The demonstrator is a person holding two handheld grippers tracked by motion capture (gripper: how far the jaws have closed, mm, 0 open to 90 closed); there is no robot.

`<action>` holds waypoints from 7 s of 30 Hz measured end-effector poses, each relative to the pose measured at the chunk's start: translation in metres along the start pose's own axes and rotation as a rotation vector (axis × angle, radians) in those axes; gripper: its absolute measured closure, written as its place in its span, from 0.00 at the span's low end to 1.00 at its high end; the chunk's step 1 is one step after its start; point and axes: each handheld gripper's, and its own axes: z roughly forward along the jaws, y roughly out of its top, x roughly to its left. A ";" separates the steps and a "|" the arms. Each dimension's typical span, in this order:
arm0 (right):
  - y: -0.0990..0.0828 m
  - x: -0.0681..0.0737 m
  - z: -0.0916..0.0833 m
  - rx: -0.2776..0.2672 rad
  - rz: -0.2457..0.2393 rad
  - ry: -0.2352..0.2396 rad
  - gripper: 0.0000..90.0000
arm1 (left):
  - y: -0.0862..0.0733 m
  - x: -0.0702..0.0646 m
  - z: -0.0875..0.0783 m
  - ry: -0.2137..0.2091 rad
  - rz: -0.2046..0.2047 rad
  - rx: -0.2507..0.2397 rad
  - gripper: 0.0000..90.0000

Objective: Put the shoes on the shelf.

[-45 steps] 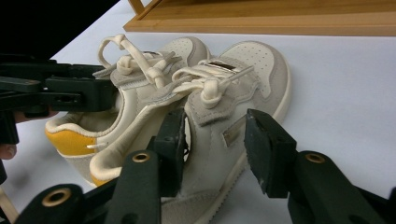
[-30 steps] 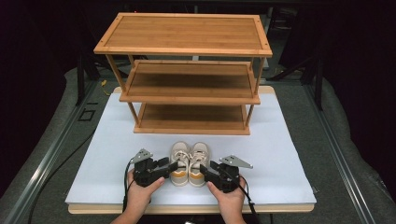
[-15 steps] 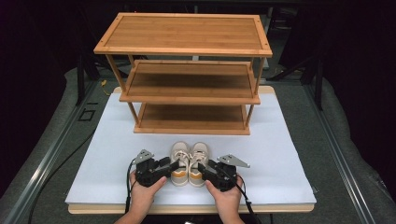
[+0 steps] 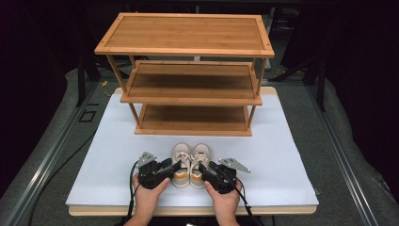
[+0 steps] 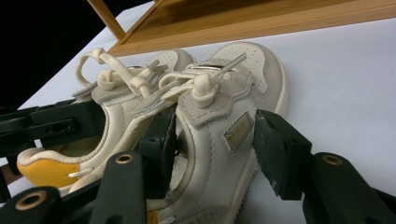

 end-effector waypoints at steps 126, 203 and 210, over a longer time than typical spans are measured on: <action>0.098 0.050 -0.040 -0.170 -0.054 0.034 0.62 | 0.104 -0.036 -0.050 -0.004 0.040 -0.179 0.60; 0.210 0.059 -0.028 -0.178 -0.064 0.025 0.62 | 0.212 -0.035 -0.037 -0.019 0.005 -0.207 0.60; 0.226 0.057 -0.018 -0.172 -0.063 0.027 0.62 | 0.226 -0.028 -0.029 -0.021 -0.006 -0.209 0.60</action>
